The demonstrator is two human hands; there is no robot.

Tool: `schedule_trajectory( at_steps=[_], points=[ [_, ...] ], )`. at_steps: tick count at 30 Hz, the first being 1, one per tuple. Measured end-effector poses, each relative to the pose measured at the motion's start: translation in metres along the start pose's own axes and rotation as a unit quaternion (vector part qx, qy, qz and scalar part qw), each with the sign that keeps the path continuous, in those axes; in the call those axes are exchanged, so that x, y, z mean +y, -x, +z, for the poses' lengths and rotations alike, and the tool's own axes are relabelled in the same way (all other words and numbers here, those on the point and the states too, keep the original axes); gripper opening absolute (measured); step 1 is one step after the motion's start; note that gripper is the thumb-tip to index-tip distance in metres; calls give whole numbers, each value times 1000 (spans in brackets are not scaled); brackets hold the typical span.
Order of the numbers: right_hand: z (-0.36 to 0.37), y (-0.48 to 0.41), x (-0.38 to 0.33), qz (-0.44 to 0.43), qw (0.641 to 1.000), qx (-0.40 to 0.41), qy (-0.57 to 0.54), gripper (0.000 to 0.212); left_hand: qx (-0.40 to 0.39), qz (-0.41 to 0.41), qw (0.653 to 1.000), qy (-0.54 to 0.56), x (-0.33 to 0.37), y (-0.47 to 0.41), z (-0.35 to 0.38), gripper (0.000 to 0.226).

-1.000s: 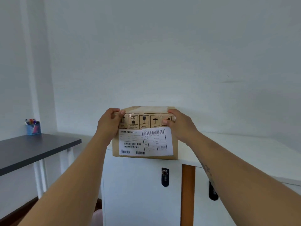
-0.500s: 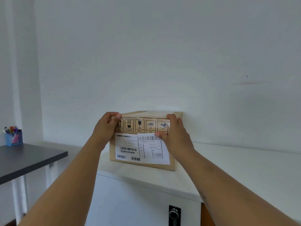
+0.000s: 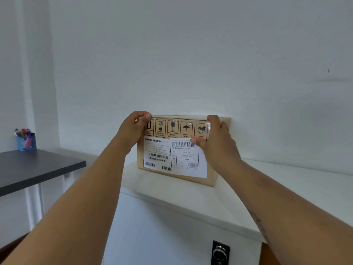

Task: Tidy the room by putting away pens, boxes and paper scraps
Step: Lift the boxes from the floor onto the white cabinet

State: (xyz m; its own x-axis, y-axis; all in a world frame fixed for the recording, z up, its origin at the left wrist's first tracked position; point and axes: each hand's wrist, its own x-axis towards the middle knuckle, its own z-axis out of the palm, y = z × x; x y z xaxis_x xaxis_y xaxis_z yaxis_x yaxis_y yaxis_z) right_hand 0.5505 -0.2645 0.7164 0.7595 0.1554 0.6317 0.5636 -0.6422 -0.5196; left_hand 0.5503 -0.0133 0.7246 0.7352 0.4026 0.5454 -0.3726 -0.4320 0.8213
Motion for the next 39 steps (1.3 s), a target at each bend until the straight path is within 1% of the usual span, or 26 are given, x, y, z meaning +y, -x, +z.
schedule_trajectory(
  at_steps=[3,6,9,11,13,15,18,20,21,25,27,29,31,32,34,36,37,38,39],
  points=[
    [0,1,-1,0,1000,-5,4,57,6,1,1000,-9,2,2,2,37],
    [-4,0,-5,14,999,-30,23,58,30,-14,999,-39,11,10,4,46],
    [-18,-2,-13,41,995,-78,49,71,64,-16,995,-76,26,31,-8,54],
    [-27,-1,-23,55,992,-92,63,79,63,-14,992,-110,36,48,-27,54],
    [-33,4,-36,35,991,-86,92,77,62,-15,986,-152,44,64,-51,53],
    [-34,12,-55,-14,988,-82,132,75,67,-13,973,-222,52,86,-82,53],
    [-21,25,-91,-91,978,-72,172,72,70,-9,934,-349,63,121,-133,55],
    [-1,44,-127,-133,976,-88,148,69,66,-20,893,-445,71,156,-174,57],
    [6,49,-140,-148,975,-92,137,69,63,-18,878,-473,74,168,-185,58],
    [54,105,-217,-218,960,-164,59,71,92,-59,813,-572,86,261,-258,60],
    [78,141,-253,-246,946,-207,33,73,105,-90,779,-611,92,315,-292,61],
    [100,182,-290,-295,924,-245,15,75,130,-129,747,-639,95,373,-326,61],
    [121,233,-329,-351,892,-284,-11,76,164,-187,708,-661,98,437,-361,61],
    [127,251,-341,-365,881,-301,-17,77,175,-207,697,-663,98,459,-372,61],
    [143,302,-372,-396,845,-357,-33,78,198,-272,660,-672,100,520,-397,61],
    [157,346,-394,-422,815,-396,-44,78,218,-323,637,-665,99,570,-416,61],
    [167,378,-407,-440,793,-417,-52,77,231,-358,622,-657,98,603,-424,61],
    [173,396,-414,-451,782,-426,-59,77,243,-377,614,-650,96,622,-429,61],
    [180,422,-421,-467,764,-441,-63,77,256,-400,604,-640,93,647,-434,62]
  ],
)
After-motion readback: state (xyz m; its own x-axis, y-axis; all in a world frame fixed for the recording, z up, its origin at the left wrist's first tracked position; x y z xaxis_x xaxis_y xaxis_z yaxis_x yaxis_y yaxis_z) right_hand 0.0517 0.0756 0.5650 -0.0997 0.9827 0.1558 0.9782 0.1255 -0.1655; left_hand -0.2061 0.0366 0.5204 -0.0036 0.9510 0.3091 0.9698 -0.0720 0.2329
